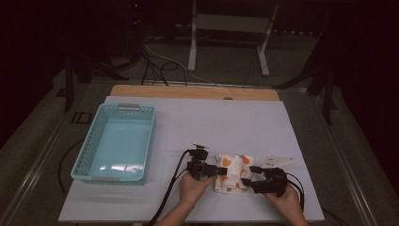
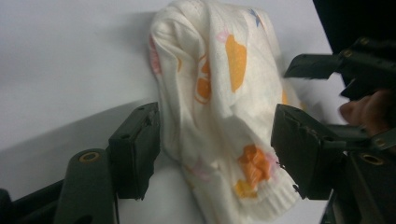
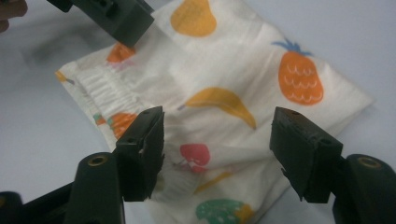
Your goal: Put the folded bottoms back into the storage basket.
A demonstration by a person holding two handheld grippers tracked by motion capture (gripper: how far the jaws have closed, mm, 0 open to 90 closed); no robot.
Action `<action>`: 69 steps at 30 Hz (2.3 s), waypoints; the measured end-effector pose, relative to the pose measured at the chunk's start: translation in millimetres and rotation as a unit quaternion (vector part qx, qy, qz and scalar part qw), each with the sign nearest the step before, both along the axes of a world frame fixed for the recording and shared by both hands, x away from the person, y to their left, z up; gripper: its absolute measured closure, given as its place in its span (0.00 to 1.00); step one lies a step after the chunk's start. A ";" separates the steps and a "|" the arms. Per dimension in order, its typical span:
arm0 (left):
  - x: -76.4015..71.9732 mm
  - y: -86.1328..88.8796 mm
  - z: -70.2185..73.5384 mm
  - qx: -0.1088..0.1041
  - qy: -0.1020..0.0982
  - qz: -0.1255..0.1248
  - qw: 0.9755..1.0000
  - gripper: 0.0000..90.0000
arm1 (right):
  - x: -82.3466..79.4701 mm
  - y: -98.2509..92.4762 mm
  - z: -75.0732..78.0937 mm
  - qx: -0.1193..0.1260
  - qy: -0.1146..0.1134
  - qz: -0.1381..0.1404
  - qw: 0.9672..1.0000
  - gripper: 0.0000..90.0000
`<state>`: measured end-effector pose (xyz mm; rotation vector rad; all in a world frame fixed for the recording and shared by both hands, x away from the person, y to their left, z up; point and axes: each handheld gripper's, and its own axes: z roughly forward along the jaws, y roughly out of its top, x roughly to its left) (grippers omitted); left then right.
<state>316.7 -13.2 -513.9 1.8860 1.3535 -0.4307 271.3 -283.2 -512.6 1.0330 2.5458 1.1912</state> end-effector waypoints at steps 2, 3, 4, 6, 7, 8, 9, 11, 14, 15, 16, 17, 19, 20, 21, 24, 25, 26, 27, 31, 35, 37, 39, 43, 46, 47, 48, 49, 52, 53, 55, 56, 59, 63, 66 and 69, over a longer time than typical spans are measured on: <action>1.8 -2.6 -0.8 -0.007 0.008 0.005 1.000 0.37 | -0.5 -1.3 -2.2 0.002 0.003 -0.001 1.000 0.39; 3.1 -4.4 -1.2 -0.011 0.013 0.006 1.000 0.37 | -1.1 -1.7 -3.1 0.004 0.004 -0.001 1.000 0.39; 4.1 -6.3 -1.2 -0.012 0.016 0.006 1.000 0.37 | -1.1 -1.7 -3.1 0.004 0.004 -0.001 1.000 0.39; 5.4 -10.8 -0.7 -0.014 0.021 0.005 1.000 0.37 | -1.4 -1.2 -3.2 0.003 0.004 0.000 1.000 0.39; 5.5 -12.9 -0.5 -0.019 0.023 0.005 1.000 0.38 | -1.6 -0.9 -3.2 0.002 0.003 0.001 1.000 0.39; 5.4 -15.3 -0.1 -0.019 0.023 0.003 1.000 0.39 | -1.6 -0.7 -3.3 0.002 0.003 0.001 1.000 0.39; 5.5 -17.7 0.0 -0.018 0.022 0.000 1.000 0.40 | -1.6 -0.3 -3.3 0.005 0.003 0.001 1.000 0.39; 6.2 -21.0 -1.2 -0.022 0.028 0.001 0.999 0.41 | -1.3 -0.3 -3.3 0.004 0.002 0.002 1.000 0.39; 7.5 -23.7 -3.4 -0.016 0.021 -0.003 1.000 0.51 | -0.6 -0.4 -4.2 0.006 0.003 0.003 1.000 0.39; 8.2 -24.4 -4.4 -0.016 0.019 -0.007 1.000 0.54 | -0.5 -0.3 -4.3 0.006 0.003 0.003 1.000 0.39; 8.6 -25.0 -5.9 -0.013 0.018 -0.012 1.000 0.60 | -0.2 -0.8 -4.6 0.005 0.001 0.004 1.000 0.39; 8.4 -24.9 -6.8 -0.011 0.013 -0.007 1.000 0.66 | 0.0 -0.9 -4.7 0.005 0.001 0.003 1.000 0.39; 8.8 -25.6 -9.4 -0.008 0.005 -0.016 1.000 0.80 | -0.3 -1.3 -3.9 0.005 0.000 0.001 1.000 0.39; 9.1 -25.2 -10.1 -0.009 0.002 -0.015 1.000 0.84 | -0.6 -2.1 -3.1 0.007 -0.002 -0.001 1.000 0.38; 9.8 -24.7 -10.3 -0.010 0.000 -0.019 1.000 0.87 | -1.0 -3.0 -2.0 0.008 -0.003 -0.004 1.000 0.38; 11.4 -20.7 -9.2 -0.020 -0.006 -0.023 1.000 0.91 | -3.5 -8.7 4.2 0.013 -0.014 -0.015 1.000 0.36; 11.8 -19.3 -8.3 -0.025 -0.006 -0.025 0.999 0.91 | -4.0 -11.9 6.0 0.020 -0.016 -0.015 1.000 0.35; 11.6 -18.3 -6.6 -0.030 -0.008 -0.025 0.999 0.92 | -4.8 -14.0 7.1 0.025 -0.018 -0.021 0.999 0.34; 11.7 -17.4 -4.6 -0.039 -0.010 -0.026 0.999 0.92 | -5.3 -17.0 8.1 0.027 -0.017 -0.023 0.999 0.33; 13.8 -12.3 2.1 -0.052 -0.022 -0.031 0.998 0.92 | -5.8 -27.3 10.9 0.040 -0.018 -0.035 0.998 0.31; 16.4 -3.5 8.8 -0.062 -0.029 -0.035 0.997 0.93 | -6.8 -37.4 13.8 0.050 -0.021 -0.052 0.997 0.30; 17.0 -0.2 13.1 -0.067 -0.032 -0.037 0.997 0.93 | -6.9 -38.9 13.2 0.049 -0.022 -0.053 0.997 0.30; 17.7 2.9 17.8 -0.072 -0.037 -0.041 0.996 0.92 | -7.4 -39.0 13.2 0.047 -0.022 -0.054 0.997 0.29; 19.1 9.7 27.6 -0.079 -0.047 -0.046 0.995 0.93 | -9.1 -39.3 14.4 0.046 -0.022 -0.056 0.997 0.27; 19.3 14.4 34.6 -0.085 -0.053 -0.050 0.994 0.93 | -10.2 -41.2 15.4 0.044 -0.025 -0.060 0.997 0.26; 19.5 15.9 36.7 -0.088 -0.054 -0.051 0.993 0.93 | -10.6 -41.9 15.3 0.045 -0.026 -0.061 0.997 0.26; 19.6 17.4 38.5 -0.089 -0.056 -0.053 0.993 0.93 | -10.9 -42.5 15.4 0.045 -0.026 -0.062 0.997 0.26; 19.7 18.7 40.4 -0.090 -0.057 -0.055 0.993 0.93 | -11.2 -43.1 15.8 0.044 -0.026 -0.064 0.997 0.25; 19.8 23.2 46.5 -0.090 -0.064 -0.061 0.992 0.92 | -11.7 -44.8 16.7 0.047 -0.029 -0.068 0.996 0.23; 19.8 25.2 48.6 -0.091 -0.065 -0.062 0.992 0.92 | -11.7 -45.1 17.0 0.046 -0.032 -0.069 0.996 0.23; 19.5 29.0 53.1 -0.092 -0.069 -0.062 0.991 0.92 | -11.5 -45.6 17.3 0.046 -0.031 -0.071 0.996 0.22; 19.3 31.0 55.5 -0.093 -0.071 -0.061 0.991 0.92 | -11.5 -45.6 17.2 0.045 -0.031 -0.072 0.996 0.22; 19.5 38.3 62.7 -0.095 -0.077 -0.061 0.991 0.92 | -11.8 -44.4 16.7 0.043 -0.032 -0.075 0.996 0.20; 19.6 48.2 72.6 -0.094 -0.085 -0.057 0.990 0.92 | -12.1 -43.9 17.0 0.042 -0.033 -0.076 0.996 0.19; 19.7 55.7 80.4 -0.092 -0.091 -0.058 0.990 0.92 | -11.4 -43.6 17.5 0.043 -0.033 -0.077 0.996 0.19; 19.5 62.7 87.3 -0.093 -0.096 -0.056 0.989 0.92 | -11.3 -42.6 17.4 0.046 -0.034 -0.076 0.995 0.18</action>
